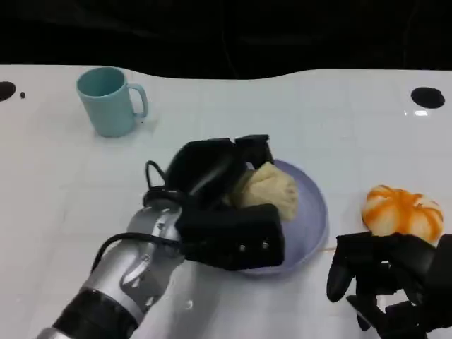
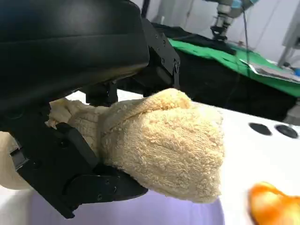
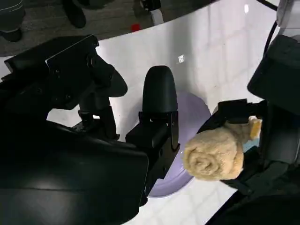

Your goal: Grasp the towel on the left side of the plate with the left hand and place it into the plate.

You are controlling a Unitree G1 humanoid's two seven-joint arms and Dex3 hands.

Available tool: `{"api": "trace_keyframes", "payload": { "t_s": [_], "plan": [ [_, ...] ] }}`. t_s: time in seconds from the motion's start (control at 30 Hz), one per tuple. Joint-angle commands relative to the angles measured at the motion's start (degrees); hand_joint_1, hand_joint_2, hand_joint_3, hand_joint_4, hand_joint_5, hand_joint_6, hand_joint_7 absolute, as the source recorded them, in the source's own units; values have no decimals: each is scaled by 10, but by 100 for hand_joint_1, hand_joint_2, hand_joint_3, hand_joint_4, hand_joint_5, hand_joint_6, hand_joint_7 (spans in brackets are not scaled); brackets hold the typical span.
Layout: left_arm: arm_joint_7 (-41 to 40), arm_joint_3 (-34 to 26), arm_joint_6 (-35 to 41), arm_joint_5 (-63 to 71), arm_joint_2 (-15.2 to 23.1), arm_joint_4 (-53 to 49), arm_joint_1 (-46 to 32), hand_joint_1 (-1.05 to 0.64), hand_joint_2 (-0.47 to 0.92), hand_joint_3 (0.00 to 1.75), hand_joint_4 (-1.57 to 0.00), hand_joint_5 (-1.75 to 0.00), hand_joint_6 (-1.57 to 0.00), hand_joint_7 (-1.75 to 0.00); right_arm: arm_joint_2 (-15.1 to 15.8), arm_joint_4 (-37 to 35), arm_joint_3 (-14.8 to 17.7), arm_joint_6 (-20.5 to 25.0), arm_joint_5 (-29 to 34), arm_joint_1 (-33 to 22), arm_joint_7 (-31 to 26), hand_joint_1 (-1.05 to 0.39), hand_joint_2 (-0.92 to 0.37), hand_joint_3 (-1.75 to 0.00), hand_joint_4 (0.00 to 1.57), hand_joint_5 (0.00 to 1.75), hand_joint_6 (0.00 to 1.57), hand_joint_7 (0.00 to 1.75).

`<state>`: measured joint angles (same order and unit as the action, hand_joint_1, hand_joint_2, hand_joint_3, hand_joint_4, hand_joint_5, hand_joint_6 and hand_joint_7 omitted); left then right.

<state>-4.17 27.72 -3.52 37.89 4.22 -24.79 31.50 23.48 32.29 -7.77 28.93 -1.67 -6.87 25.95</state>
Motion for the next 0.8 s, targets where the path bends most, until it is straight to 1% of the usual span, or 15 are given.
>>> {"api": "trace_keyframes", "payload": {
  "t_s": [0.03, 0.07, 0.1, 0.13, 0.17, 0.2, 0.23, 0.3, 0.37, 0.43, 0.53, 0.57, 0.67, 0.8],
  "plan": [
    [59, 3, 26, -12, -5, 5, 17, -19, 61, 84, -72, -172, -73, -113, 4, 8, 1, 4, -5, 1, 0, 4, -60, -106, 70, 169, 69, 143],
    [75, 2, 35, -16, -7, 10, 17, -19, 68, 70, -65, -167, -77, -93, 5, 8, 0, 4, -3, 1, 0, 4, -60, -106, 70, 169, 69, 143],
    [90, 3, 38, -19, -5, 13, 17, -20, 76, 56, -61, -154, -78, -76, 6, 9, 0, 4, -2, 1, 0, 4, -60, -106, 69, 168, 69, 143],
    [100, 4, 39, -21, -3, 15, 16, -22, 85, 36, -57, -132, -77, -50, 6, 9, -1, 4, -2, 2, 1, 4, -60, -106, 69, 168, 69, 143],
    [112, 7, 39, -21, 0, 18, 16, -23, 88, 29, -56, -124, -78, -40, 7, 10, -1, 5, -1, 2, 1, 4, -60, -106, 69, 169, 68, 143],
    [120, 9, 40, -19, 3, 21, 16, -26, 90, 22, -51, -115, -70, -28, 7, 10, -1, 5, -1, 2, 1, 4, -60, -106, 69, 169, 68, 143],
    [133, 14, 44, -13, 8, 25, 18, -28, 91, 19, -46, -107, -65, -21, 7, 10, 0, 6, -2, 2, 1, 4, -60, -105, 70, 169, 68, 143],
    [149, 24, 48, 0, 16, 32, 20, -35, 92, 18, -35, -79, -55, -8, 6, 10, 2, 8, -5, 2, 1, 4, -60, -105, 69, 169, 68, 143],
    [153, 30, 47, 11, 23, 36, 21, -43, 92, 12, -32, -49, -44, -2, 6, 11, 2, 10, -6, 2, 1, 3, -60, -105, 69, 169, 68, 143],
    [159, 34, 45, 19, 29, 38, 23, -51, 92, 8, -25, -36, -33, 0, 6, 11, 3, 13, -6, 3, 2, 4, -60, -105, 69, 169, 68, 143],
    [171, 36, 47, 25, 40, 47, 26, -63, 92, 7, -14, -29, -20, 0, 6, 9, 4, 12, -8, 3, 3, 4, -61, -105, 68, 169, 67, 143],
    [172, 35, 48, 26, 41, 50, 25, -64, 92, 7, -12, -28, -18, 0, 6, 9, 4, 11, -8, 3, 3, 4, -61, -105, 68, 169, 67, 144],
    [164, 25, 46, 23, 48, 64, 20, -67, 92, 6, -10, -29, -15, 0, 6, 6, 5, 5, -7, 3, 3, 4, -60, -105, 69, 169, 67, 144],
    [173, 14, 47, 22, 69, 94, 11, -69, 92, 6, -9, -31, -15, 0, 7, 5, 4, 9, -4, 5, 3, 4, -60, -105, 69, 170, 68, 144]
  ]
}}
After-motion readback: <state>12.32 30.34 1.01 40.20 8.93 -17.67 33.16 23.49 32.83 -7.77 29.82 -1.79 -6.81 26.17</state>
